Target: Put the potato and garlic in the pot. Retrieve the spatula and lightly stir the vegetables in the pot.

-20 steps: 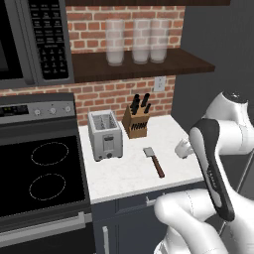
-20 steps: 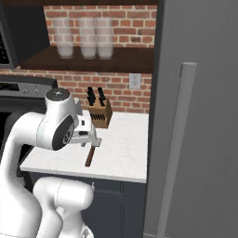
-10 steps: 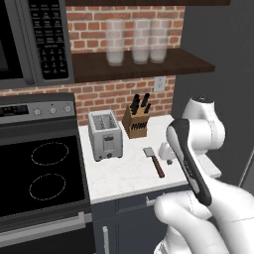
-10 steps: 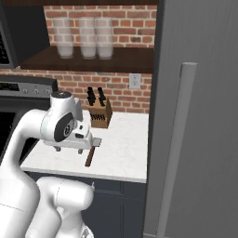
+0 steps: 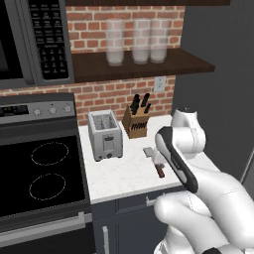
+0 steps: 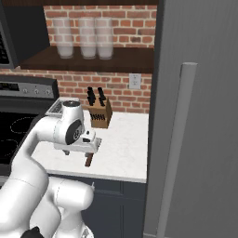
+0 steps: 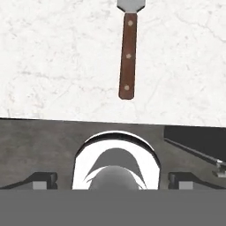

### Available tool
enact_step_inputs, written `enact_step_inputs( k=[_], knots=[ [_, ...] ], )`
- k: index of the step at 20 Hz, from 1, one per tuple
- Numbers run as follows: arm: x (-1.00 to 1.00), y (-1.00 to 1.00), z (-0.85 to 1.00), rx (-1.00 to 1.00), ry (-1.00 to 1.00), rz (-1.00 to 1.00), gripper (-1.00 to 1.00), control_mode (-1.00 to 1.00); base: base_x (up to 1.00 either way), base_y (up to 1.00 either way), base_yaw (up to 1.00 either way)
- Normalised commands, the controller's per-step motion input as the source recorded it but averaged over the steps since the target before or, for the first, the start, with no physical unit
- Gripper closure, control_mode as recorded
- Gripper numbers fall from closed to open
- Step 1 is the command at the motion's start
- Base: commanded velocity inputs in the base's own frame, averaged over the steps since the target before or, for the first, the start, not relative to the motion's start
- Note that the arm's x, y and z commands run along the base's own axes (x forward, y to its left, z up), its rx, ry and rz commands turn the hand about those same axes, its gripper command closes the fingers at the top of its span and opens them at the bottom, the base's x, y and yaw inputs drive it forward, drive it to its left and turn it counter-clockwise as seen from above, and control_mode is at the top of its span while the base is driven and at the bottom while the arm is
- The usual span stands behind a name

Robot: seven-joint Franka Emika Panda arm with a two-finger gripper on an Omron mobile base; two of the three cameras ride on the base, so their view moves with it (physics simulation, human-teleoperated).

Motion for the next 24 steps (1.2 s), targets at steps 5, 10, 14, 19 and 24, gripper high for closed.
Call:
enact_step_inputs(
  k=[5,10,14,19,24],
  knots=[
    [0.57,-0.01,-0.47,0.0,0.01,0.0,-1.0,-1.0,0.0,0.0,0.0],
    [0.63,0.0,-0.51,0.0,0.0,0.0,-1.0,-1.0,0.0,0.0,0.0],
    [0.52,0.0,-0.51,0.0,0.0,0.0,-1.0,-1.0,0.0,0.0,0.0],
    [0.41,0.0,-0.41,0.0,0.0,0.0,-1.0,-1.0,0.0,0.0,0.0],
    [0.17,0.0,-0.21,0.04,0.0,0.0,-1.0,-1.0,0.0,0.0,0.0]
  ],
)
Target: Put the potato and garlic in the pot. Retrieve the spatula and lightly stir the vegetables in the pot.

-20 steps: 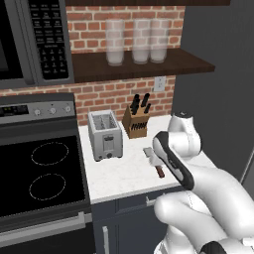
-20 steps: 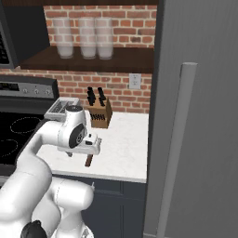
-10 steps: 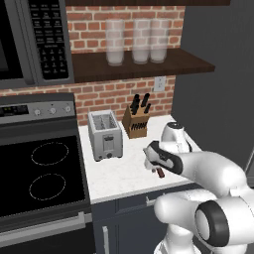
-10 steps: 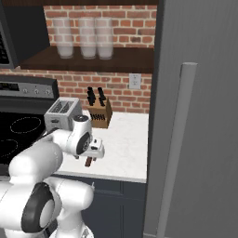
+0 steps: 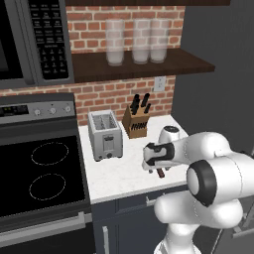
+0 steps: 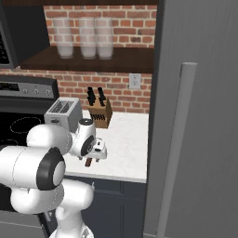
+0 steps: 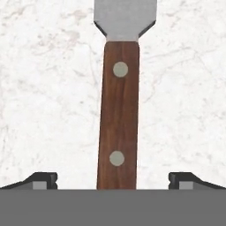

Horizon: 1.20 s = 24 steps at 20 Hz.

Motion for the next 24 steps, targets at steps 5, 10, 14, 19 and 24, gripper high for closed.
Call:
enact_step_inputs(
  k=[5,10,14,19,24],
  knots=[
    [0.0,0.0,-0.09,0.05,-0.04,0.0,-1.0,-1.0,0.0,0.0,0.0],
    [-0.02,0.0,-0.17,0.02,0.0,0.0,-1.0,-1.0,0.0,0.0,0.0],
    [-0.23,0.0,-0.03,0.01,0.0,0.0,-1.0,-1.0,0.0,0.0,0.0],
    [-0.66,0.0,-0.01,0.01,-0.05,-0.03,-1.0,-1.0,0.0,0.0,0.0],
    [-0.19,0.0,-0.17,0.01,-0.01,-0.03,-1.0,-1.0,0.0,0.0,0.0]
  ],
)
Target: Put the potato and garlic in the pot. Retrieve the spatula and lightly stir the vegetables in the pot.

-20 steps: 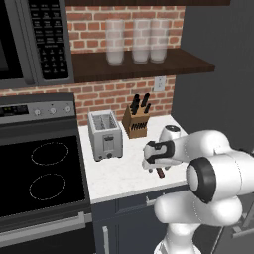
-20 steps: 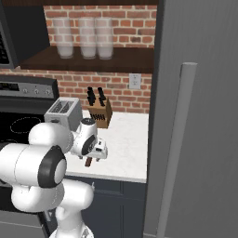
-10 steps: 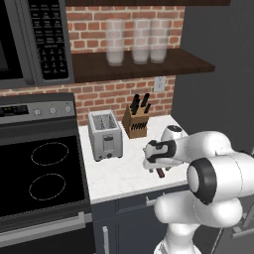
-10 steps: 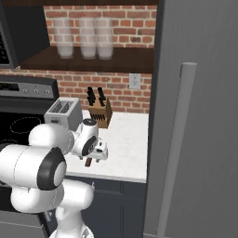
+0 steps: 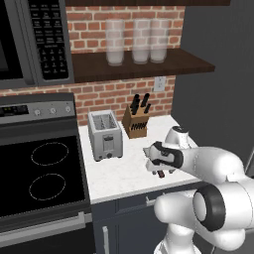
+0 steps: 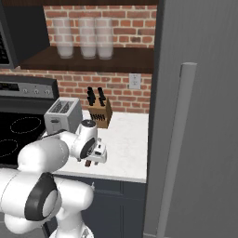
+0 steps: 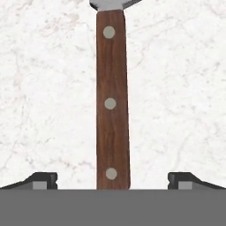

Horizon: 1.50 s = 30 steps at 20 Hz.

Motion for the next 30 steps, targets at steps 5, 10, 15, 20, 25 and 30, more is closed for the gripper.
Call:
enact_step_inputs(
  k=[5,10,15,20,25,30],
  knots=[
    [0.32,0.07,-0.21,0.05,0.0,-0.01,-1.0,-1.0,0.0,0.0,0.0],
    [-0.53,0.2,-0.56,0.0,0.0,0.0,1.0,-1.0,0.0,0.0,0.0],
    [-0.06,0.18,-0.54,-0.01,0.06,0.0,1.0,-1.0,0.0,0.0,0.0],
    [0.0,0.1,-0.46,-0.04,0.17,0.0,1.0,-1.0,0.0,0.0,0.0],
    [-0.1,0.0,-0.71,0.0,0.09,0.0,1.0,-1.0,0.0,0.0,0.0],
    [-0.38,0.04,-0.43,0.05,-0.08,0.0,1.0,-1.0,0.0,0.0,0.0]
  ],
)
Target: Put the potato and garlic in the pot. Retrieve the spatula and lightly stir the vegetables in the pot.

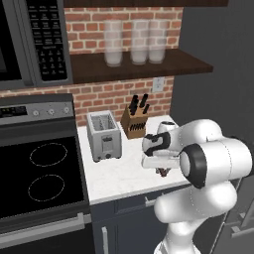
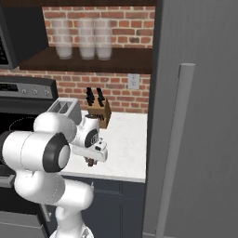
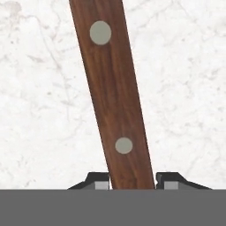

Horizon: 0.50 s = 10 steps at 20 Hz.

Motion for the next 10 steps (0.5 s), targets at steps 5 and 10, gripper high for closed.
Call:
enact_step_inputs(
  k=[5,10],
  knots=[
    [-0.03,0.15,0.18,0.06,-0.31,0.0,1.0,-1.0,0.0,0.0,0.0],
    [-0.12,0.17,0.9,0.01,-0.23,0.0,1.0,-1.0,0.0,0.0,0.0]
  ],
)
